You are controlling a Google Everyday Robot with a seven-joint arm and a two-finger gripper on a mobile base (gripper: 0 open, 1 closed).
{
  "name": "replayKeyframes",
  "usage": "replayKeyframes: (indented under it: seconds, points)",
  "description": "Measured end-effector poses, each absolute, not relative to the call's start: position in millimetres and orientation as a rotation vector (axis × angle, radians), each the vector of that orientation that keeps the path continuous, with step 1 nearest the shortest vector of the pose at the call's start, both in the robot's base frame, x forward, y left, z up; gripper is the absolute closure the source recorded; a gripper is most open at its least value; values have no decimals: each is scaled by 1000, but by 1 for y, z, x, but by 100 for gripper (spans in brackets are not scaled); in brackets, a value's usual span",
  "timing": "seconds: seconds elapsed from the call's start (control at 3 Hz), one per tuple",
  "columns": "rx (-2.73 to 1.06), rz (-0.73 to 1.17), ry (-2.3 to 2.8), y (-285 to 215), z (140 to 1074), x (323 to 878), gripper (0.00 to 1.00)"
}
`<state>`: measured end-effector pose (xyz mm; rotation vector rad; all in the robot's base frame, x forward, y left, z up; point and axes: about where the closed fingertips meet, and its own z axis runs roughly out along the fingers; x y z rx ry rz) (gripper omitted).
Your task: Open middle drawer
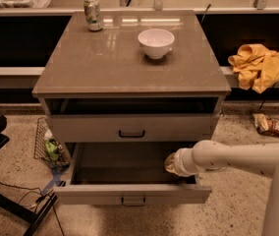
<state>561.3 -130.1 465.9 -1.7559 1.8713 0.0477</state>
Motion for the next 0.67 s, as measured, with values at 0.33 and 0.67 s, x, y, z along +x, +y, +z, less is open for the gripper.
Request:
replayKeyframes:
  seconds: [0.33,0.67]
  points:
    - [-1757,55,1882,-125,444,575,100]
    - [-1791,64,1911,-118,405,598,100]
